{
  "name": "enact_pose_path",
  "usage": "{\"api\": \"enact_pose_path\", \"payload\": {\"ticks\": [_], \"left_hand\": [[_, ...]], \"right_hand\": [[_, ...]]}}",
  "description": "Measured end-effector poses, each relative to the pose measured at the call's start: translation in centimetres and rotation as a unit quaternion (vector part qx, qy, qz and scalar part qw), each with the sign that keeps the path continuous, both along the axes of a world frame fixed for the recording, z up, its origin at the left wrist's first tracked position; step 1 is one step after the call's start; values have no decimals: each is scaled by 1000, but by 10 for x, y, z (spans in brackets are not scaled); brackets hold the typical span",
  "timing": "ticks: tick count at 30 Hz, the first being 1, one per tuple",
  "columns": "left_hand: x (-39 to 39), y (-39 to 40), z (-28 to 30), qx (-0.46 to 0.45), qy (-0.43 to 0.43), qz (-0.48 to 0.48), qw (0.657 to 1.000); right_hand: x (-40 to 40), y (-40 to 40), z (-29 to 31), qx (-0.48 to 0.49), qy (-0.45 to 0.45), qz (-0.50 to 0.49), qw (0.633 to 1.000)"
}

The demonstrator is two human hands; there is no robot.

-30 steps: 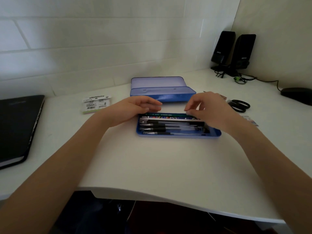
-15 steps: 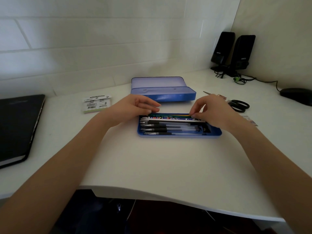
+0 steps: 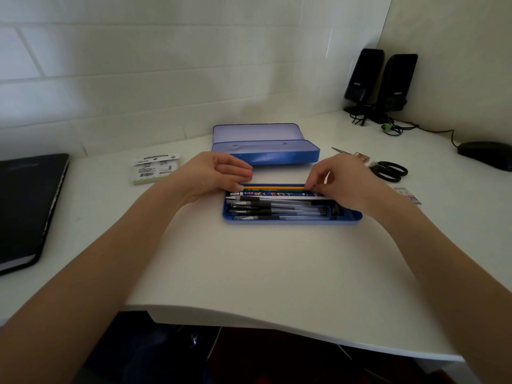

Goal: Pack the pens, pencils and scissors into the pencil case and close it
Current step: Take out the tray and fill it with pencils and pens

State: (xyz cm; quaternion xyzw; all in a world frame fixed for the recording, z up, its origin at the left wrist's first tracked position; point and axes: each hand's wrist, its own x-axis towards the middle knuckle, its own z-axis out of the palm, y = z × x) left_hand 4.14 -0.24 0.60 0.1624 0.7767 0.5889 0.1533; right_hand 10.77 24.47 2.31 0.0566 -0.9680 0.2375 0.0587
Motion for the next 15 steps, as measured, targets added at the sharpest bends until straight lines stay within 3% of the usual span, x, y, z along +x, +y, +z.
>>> {"api": "enact_pose_path", "payload": {"ticks": [8, 15], "left_hand": [[-1, -2, 0, 50, -91, 7, 995], [0, -3, 2, 38, -100, 1, 994]], "right_hand": [[1, -1, 1, 13, -3, 14, 1000], [1, 0, 0, 12, 0, 19, 1000]]}}
